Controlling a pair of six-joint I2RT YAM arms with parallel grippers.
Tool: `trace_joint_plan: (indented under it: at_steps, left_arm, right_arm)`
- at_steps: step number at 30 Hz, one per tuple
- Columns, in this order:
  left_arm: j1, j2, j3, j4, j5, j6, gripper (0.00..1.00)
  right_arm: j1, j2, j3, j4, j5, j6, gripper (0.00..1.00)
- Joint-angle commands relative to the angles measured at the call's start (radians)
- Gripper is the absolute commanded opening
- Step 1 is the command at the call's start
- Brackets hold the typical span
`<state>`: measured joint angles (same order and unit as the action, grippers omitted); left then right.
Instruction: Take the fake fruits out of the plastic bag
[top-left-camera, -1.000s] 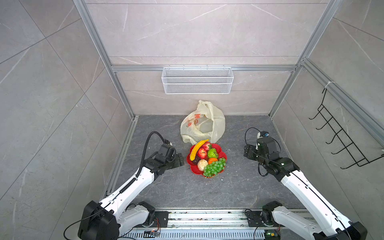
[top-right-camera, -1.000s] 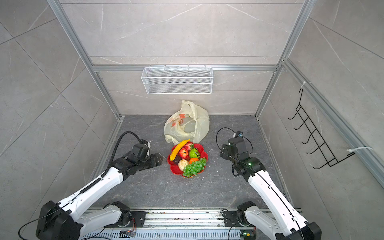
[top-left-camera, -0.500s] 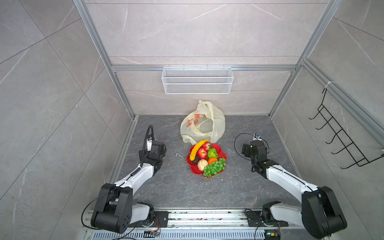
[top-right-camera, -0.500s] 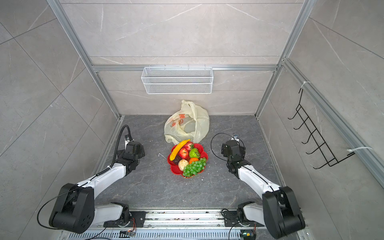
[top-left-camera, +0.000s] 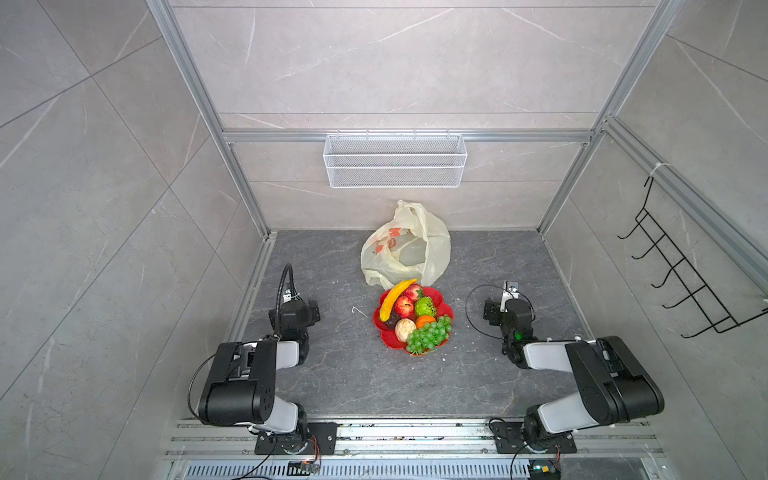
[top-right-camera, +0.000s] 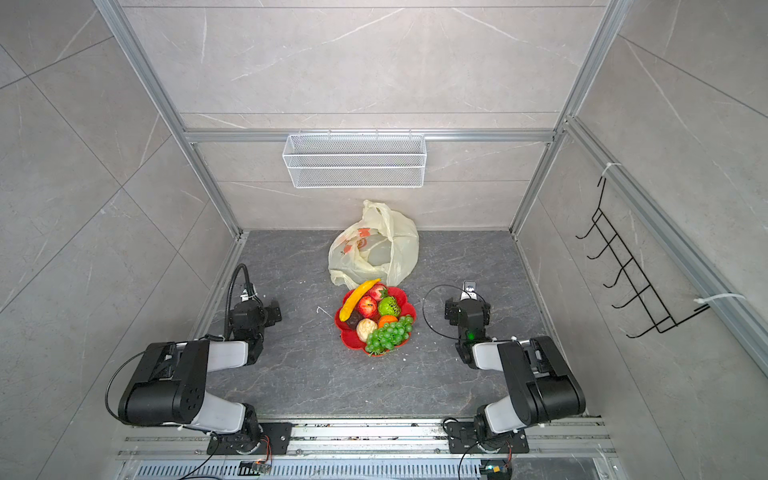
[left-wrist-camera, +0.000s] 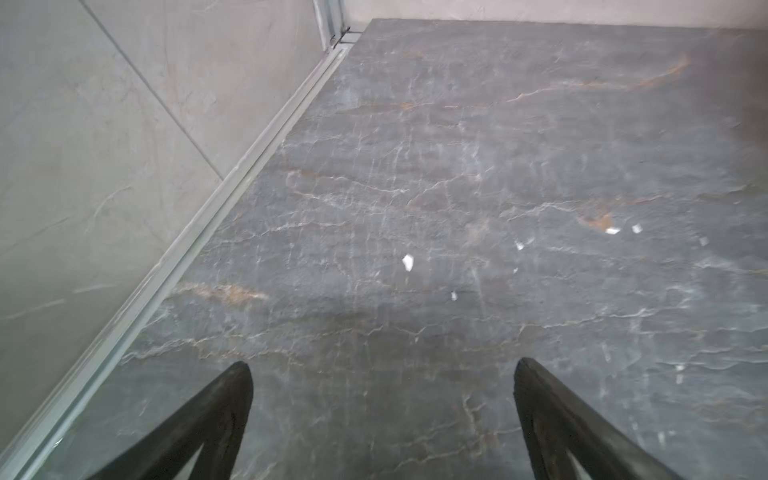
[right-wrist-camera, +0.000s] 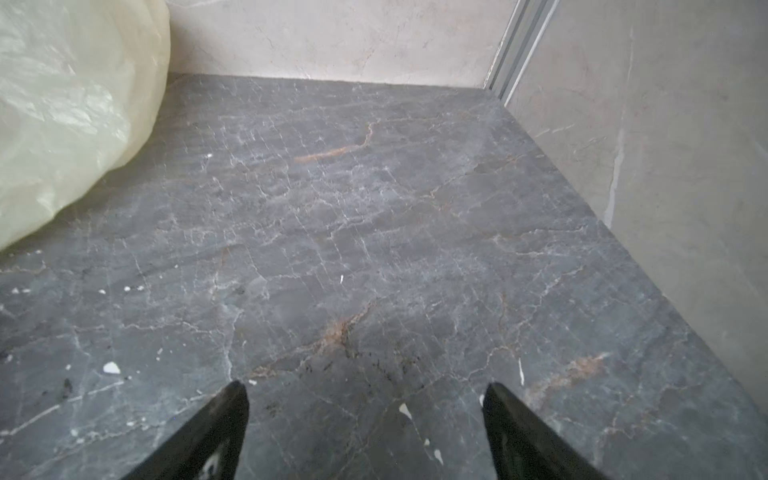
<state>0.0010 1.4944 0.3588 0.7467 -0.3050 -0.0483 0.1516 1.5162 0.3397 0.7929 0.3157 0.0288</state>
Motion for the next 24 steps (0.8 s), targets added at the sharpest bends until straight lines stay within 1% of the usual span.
trace_joint_plan:
  at_steps: [1,2,3,5,7,9,24]
  left_arm:
    - [0.019,0.012,-0.004,0.123,0.088,0.015,1.0]
    - [0.019,0.011,-0.003,0.117,0.089,0.013,1.0]
    - [0.019,0.007,-0.001,0.107,0.092,0.013,1.0]
    - [0.02,0.01,-0.003,0.116,0.089,0.014,1.0]
    - [0.018,0.009,-0.005,0.12,0.085,0.017,1.0]
    - [0.019,0.006,-0.009,0.122,0.083,0.016,1.0]
    - [0.013,0.006,-0.012,0.128,0.078,0.017,1.0]
  right_arm:
    - [-0.009,-0.006,0.011,0.083,-0.084,-0.008,0.91]
    - [-0.009,0.013,0.003,0.138,-0.082,-0.014,0.91]
    - [-0.01,0.011,0.005,0.131,-0.08,-0.015,0.99]
    - [-0.01,-0.002,0.012,0.093,-0.083,-0.009,0.99]
    - [-0.01,0.007,0.005,0.122,-0.078,-0.014,0.99]
    - [-0.01,-0.002,0.01,0.099,-0.08,-0.01,0.99]
    - [-0.01,0.002,0.013,0.098,-0.079,-0.012,0.99]
